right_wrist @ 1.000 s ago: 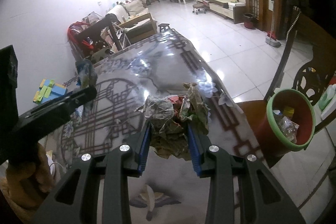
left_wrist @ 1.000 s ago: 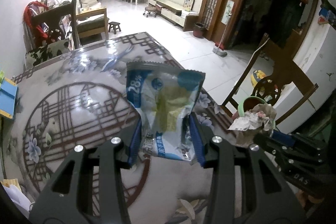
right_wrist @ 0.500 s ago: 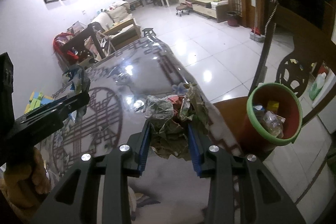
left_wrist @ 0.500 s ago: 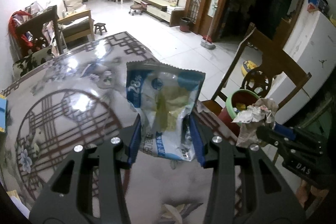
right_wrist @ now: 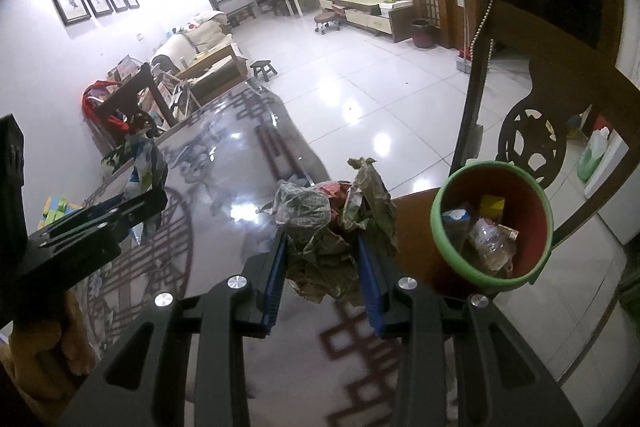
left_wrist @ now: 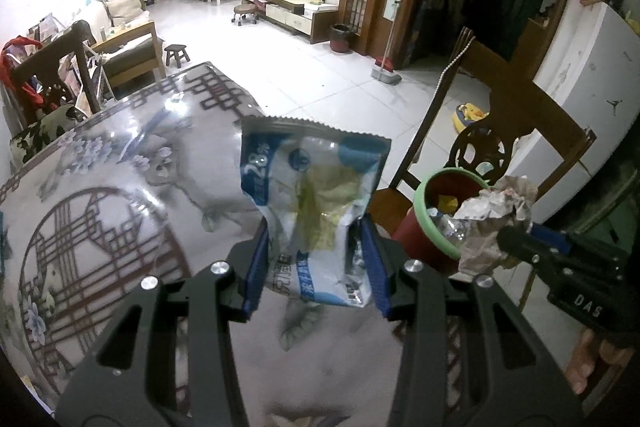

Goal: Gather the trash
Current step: 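Carry the snack bag and crumpled paper to the red bin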

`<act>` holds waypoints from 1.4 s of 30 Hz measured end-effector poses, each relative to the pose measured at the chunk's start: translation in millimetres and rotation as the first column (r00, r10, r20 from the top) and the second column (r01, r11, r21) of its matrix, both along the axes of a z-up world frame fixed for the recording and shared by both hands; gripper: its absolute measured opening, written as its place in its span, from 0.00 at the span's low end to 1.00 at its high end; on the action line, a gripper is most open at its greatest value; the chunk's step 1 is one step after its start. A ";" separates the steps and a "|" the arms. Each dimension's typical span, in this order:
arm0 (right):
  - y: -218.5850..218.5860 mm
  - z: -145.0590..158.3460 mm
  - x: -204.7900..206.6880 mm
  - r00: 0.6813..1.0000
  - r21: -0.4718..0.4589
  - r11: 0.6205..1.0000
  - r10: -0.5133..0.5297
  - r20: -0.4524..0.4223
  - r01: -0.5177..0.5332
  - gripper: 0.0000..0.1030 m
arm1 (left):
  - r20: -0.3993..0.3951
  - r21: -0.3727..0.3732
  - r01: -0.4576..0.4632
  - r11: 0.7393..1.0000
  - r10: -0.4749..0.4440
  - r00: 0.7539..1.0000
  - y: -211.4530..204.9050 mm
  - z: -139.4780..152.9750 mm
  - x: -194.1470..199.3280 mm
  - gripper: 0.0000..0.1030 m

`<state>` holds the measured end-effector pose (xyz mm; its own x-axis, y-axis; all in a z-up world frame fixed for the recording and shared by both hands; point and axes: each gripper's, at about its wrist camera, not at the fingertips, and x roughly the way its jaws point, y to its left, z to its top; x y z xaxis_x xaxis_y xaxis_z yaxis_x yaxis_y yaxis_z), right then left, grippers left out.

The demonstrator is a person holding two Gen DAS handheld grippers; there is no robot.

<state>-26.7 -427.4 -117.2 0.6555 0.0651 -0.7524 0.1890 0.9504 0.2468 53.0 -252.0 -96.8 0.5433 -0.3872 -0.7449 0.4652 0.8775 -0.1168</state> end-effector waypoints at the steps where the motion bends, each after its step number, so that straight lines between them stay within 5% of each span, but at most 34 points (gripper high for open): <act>1: -8.1 -0.9 2.1 1.000 0.002 1.000 -0.003 -0.001 0.003 0.32 | -0.002 0.001 0.002 1.000 -0.002 1.000 -6.4 -0.7 1.9 0.40; 26: -161.6 -36.6 16.0 0.981 0.034 0.982 -0.185 -0.066 0.187 0.32 | -0.062 0.066 0.162 0.985 -0.158 0.986 -166.3 -32.8 42.2 0.40; 42: -229.2 -91.3 10.3 0.934 0.014 0.949 -0.307 -0.182 0.315 0.33 | -0.215 0.015 0.350 0.937 -0.339 0.916 -282.9 -89.4 57.5 0.40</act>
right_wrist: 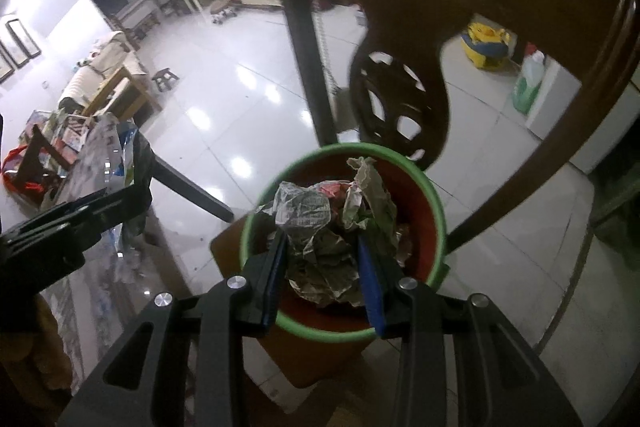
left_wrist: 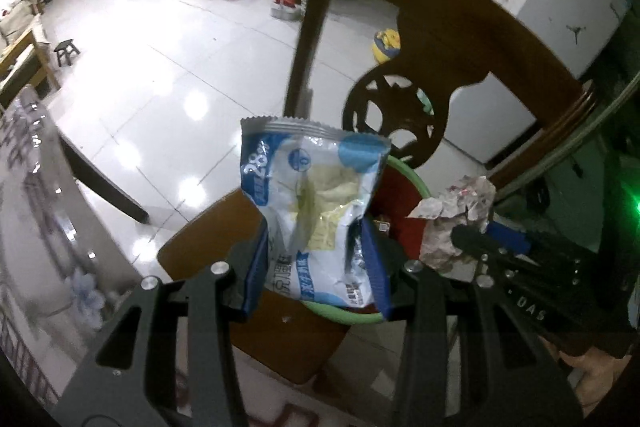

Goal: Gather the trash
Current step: 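Carry the snack bag and crumpled paper to the red bin, then open both tools over the red bin to drop the bag and paper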

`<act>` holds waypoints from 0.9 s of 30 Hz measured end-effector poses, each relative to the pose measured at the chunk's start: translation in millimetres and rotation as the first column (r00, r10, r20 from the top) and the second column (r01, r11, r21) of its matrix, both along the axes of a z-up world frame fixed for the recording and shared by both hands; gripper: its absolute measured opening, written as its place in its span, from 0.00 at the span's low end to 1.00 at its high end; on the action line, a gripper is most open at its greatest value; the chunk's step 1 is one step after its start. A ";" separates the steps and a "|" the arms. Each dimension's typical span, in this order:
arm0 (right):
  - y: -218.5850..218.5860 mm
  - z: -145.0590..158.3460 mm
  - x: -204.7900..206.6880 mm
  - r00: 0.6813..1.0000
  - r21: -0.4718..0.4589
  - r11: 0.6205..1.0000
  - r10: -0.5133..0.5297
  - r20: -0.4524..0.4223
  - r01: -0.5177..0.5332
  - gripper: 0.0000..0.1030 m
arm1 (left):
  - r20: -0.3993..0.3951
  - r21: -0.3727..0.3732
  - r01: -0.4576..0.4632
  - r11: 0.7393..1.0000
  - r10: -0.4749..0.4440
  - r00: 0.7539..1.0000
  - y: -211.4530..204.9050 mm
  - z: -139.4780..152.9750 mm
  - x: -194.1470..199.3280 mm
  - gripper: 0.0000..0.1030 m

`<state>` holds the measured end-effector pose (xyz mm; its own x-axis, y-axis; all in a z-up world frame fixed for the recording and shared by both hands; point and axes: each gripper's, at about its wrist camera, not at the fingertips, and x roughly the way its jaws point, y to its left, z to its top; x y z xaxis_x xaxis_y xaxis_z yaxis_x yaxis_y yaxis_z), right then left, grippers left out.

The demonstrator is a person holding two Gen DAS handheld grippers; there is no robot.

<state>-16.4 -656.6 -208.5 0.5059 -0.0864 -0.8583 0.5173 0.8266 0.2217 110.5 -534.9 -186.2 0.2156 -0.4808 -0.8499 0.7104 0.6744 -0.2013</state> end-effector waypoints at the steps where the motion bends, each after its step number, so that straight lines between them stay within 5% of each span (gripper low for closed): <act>1: -3.6 -2.1 -0.8 1.000 0.001 1.000 -0.008 -0.003 0.008 0.33 | -0.011 0.001 0.009 1.000 -0.009 1.000 -6.3 -4.2 0.4 0.40; 16: -22.1 -42.8 -15.3 0.997 0.032 0.998 -0.060 -0.055 0.062 0.34 | -0.072 0.008 0.108 0.994 -0.107 0.992 -55.8 -28.7 0.6 0.41; 21: -23.6 -46.6 -10.3 0.997 0.032 0.998 -0.053 -0.047 0.055 0.42 | -0.103 0.005 0.123 0.992 -0.122 0.987 -57.2 -30.2 3.1 0.57; 23: -23.3 -45.1 -10.6 0.997 0.020 0.997 -0.069 -0.045 0.070 0.53 | -0.083 -0.002 0.126 0.992 -0.125 0.989 -56.1 -26.9 2.1 0.68; 27: -25.9 -36.2 -19.5 0.991 -0.025 0.992 -0.125 -0.039 0.124 0.53 | -0.083 -0.024 0.128 0.991 -0.130 0.988 -55.0 -22.2 0.8 0.68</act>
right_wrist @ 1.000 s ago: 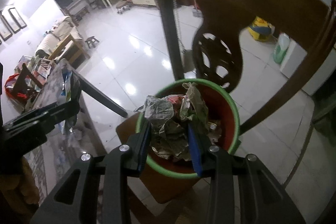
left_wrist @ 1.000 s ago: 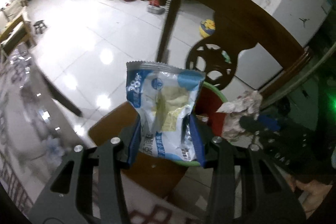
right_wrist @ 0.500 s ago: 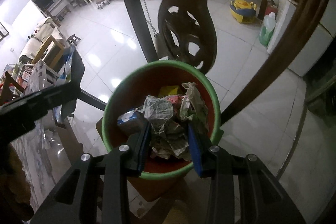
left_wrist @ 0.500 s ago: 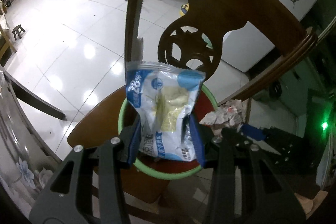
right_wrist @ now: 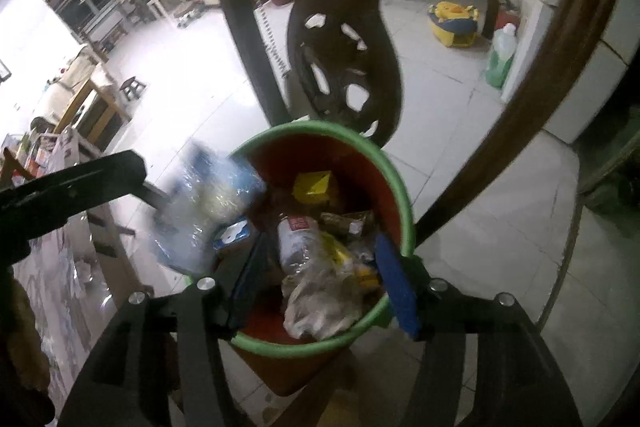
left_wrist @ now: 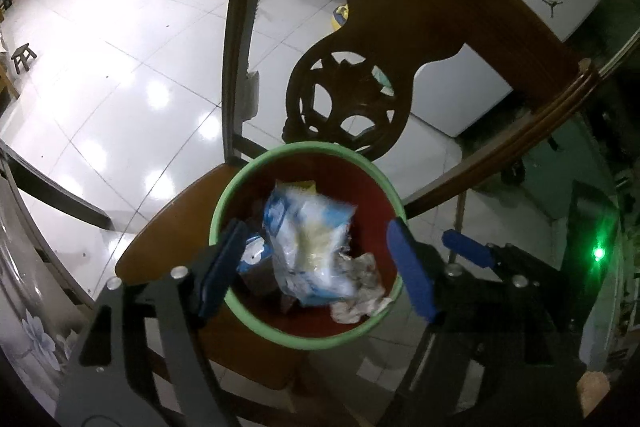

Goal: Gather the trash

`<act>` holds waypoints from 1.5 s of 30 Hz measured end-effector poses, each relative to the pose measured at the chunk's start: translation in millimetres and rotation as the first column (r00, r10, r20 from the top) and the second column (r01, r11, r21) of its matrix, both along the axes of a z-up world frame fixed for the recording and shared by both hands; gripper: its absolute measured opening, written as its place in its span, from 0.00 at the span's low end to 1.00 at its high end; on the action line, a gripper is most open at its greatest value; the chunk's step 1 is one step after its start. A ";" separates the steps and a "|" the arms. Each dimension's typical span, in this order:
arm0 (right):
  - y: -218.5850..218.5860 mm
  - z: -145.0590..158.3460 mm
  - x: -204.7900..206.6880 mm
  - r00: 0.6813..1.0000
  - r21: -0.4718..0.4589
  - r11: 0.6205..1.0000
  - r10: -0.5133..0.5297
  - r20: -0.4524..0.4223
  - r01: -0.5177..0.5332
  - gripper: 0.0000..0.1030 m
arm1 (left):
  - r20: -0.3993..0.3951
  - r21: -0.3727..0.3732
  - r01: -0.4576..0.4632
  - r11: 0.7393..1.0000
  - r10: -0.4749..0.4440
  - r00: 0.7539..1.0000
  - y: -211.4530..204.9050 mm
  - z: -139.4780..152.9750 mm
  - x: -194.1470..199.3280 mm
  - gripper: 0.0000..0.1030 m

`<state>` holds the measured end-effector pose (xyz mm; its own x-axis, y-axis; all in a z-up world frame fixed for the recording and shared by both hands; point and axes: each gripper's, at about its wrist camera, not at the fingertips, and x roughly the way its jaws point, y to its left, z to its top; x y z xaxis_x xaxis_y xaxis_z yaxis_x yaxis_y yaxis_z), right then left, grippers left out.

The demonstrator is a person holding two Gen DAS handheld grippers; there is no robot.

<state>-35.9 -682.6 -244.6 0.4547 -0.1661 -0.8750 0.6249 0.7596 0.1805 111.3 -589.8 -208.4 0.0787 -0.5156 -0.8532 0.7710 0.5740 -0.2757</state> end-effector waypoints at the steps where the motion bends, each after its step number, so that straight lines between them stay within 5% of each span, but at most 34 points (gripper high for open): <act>1: -0.5 3.8 -4.2 1.000 -0.016 1.000 -0.017 0.000 0.017 0.53 | 0.005 -0.005 0.000 1.000 0.000 1.000 1.3 2.1 -1.0 0.68; 15: 44.0 85.3 -57.2 0.990 -0.173 0.981 -0.069 0.121 0.090 0.64 | 0.090 -0.142 0.015 0.990 -0.002 0.996 56.2 69.2 -41.7 0.78; 22: 121.0 125.6 -49.4 0.982 -0.275 0.961 0.092 0.167 -0.043 0.92 | 0.223 -0.246 -0.057 0.968 0.114 0.968 146.2 129.5 -68.4 0.95; 30: 218.8 177.5 -51.3 0.909 -0.415 0.906 0.240 0.342 -0.083 0.93 | 0.340 -0.370 -0.245 0.896 0.376 0.862 274.9 190.7 -88.5 0.95; 34: 273.1 195.4 -56.6 0.865 -0.548 0.836 0.268 0.424 0.009 0.93 | 0.445 -0.457 -0.304 0.836 0.511 0.735 332.3 216.6 -108.0 0.95; 36: 287.9 197.7 -57.9 0.857 -0.557 0.830 0.268 0.440 0.026 0.93 | 0.483 -0.494 -0.311 0.812 0.554 0.678 356.8 225.7 -118.1 0.95; 40: 306.8 200.3 -52.3 0.850 -0.428 0.903 0.246 0.465 -0.027 0.93 | 0.415 -0.521 -0.341 0.783 0.581 0.700 399.1 231.4 -118.8 0.95; 43: 321.1 202.5 -49.9 0.847 -0.399 0.915 0.254 0.467 -0.054 0.93 | 0.388 -0.542 -0.392 0.743 0.635 0.668 427.9 230.9 -120.4 0.95; 45: 334.3 203.4 -45.6 0.852 -0.417 0.906 0.277 0.445 -0.077 0.93 | 0.386 -0.532 -0.405 0.743 0.639 0.665 438.0 232.5 -120.4 0.95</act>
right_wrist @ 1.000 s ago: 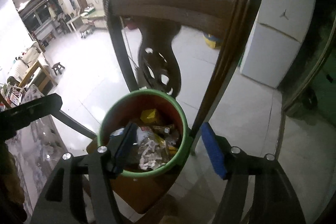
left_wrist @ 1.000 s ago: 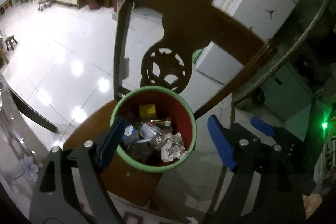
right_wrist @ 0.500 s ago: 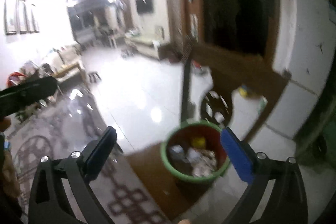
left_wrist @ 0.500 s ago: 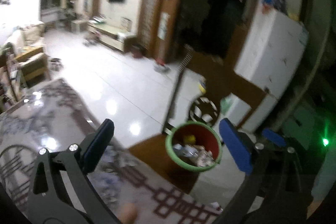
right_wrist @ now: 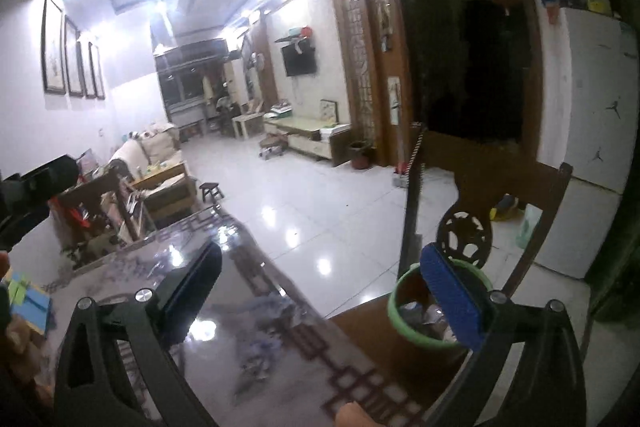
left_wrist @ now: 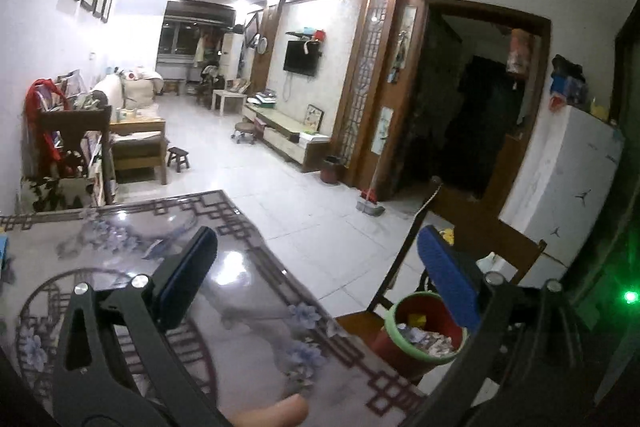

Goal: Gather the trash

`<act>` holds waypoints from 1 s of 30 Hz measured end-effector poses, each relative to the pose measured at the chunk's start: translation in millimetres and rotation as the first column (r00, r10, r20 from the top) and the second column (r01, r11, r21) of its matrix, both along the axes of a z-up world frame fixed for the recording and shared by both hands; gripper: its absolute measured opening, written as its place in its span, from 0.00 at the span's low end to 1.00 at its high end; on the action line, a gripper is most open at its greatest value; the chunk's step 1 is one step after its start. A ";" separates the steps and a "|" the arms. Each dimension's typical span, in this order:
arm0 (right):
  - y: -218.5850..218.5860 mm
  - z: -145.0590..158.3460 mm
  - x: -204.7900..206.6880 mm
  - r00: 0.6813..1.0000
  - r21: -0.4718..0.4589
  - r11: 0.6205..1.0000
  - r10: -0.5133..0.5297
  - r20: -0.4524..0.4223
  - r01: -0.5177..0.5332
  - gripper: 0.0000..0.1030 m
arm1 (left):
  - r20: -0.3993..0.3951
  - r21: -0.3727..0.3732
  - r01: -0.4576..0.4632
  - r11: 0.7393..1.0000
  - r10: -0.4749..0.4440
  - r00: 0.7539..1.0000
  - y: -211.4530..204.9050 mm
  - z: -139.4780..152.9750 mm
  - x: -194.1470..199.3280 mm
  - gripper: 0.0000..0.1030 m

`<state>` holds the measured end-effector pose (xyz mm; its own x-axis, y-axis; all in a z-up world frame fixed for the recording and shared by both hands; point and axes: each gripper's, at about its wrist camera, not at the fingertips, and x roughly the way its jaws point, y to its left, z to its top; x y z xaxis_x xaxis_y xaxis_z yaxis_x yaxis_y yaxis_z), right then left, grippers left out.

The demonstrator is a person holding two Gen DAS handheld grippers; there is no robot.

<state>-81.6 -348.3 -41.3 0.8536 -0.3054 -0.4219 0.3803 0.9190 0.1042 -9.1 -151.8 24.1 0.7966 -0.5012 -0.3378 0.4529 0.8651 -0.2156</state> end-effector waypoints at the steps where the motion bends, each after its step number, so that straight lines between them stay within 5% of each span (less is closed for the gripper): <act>1: 3.5 1.7 0.9 1.000 -0.006 1.000 0.005 -0.005 -0.005 0.93 | -0.011 0.004 -0.005 1.000 0.005 1.000 6.0 -0.2 -0.6 0.95; 15: 31.1 2.3 -3.1 0.999 0.013 0.999 0.047 -0.020 -0.047 0.93 | 0.020 0.087 -0.177 0.980 0.176 0.984 27.4 -2.6 -6.9 0.95; 30: 25.9 -0.7 -3.5 0.998 0.011 0.999 0.054 -0.035 -0.053 0.93 | -0.034 0.109 -0.147 0.983 0.151 0.988 24.5 -10.0 5.7 0.95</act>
<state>-85.0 -322.4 -42.0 0.8532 -0.2554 -0.4547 0.3341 0.9371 0.1007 -3.4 -127.3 14.1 0.8435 -0.3378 -0.4176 0.3098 0.9411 -0.1356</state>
